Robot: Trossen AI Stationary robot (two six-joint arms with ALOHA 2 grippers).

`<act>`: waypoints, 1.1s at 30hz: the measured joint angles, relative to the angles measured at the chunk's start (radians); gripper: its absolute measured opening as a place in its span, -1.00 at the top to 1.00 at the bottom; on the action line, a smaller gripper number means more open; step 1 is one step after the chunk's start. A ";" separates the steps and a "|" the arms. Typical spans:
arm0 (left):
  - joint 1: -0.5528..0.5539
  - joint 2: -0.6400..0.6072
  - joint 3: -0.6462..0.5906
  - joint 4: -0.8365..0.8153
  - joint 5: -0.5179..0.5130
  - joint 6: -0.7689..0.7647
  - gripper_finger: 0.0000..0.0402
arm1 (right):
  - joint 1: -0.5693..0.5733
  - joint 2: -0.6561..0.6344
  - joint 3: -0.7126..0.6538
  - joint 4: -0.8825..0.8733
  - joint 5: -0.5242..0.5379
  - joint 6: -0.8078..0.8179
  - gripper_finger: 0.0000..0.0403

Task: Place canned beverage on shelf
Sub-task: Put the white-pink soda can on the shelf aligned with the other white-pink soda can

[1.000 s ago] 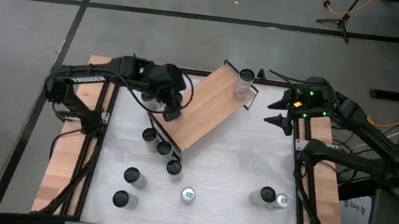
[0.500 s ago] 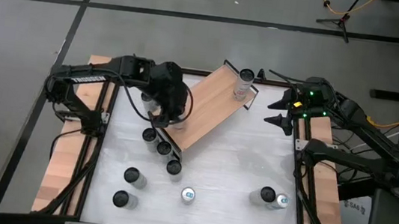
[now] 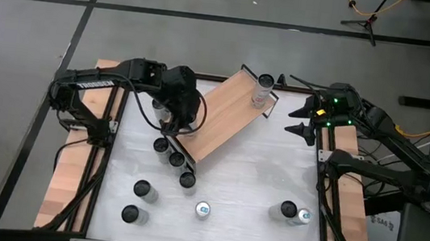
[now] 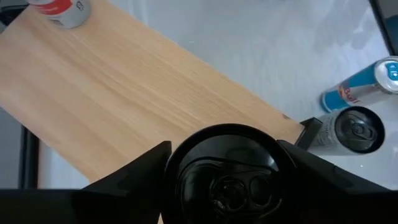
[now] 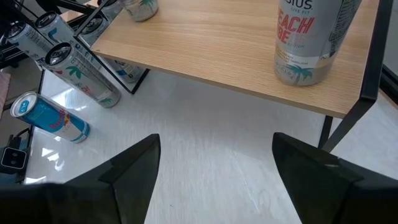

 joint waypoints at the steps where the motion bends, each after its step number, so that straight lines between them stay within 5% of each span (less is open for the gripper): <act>1: 0.000 0.000 0.000 0.002 -0.007 -0.001 -0.30 | 0.000 0.000 0.000 0.000 0.000 0.000 -0.51; 19: 0.000 -0.001 0.000 0.003 -0.046 0.000 -0.39 | 0.000 0.000 0.000 0.000 0.000 0.000 -0.51; 33: -0.002 -0.002 0.001 0.004 -0.100 -0.007 -0.80 | 0.000 0.000 0.000 0.000 0.000 0.000 -0.51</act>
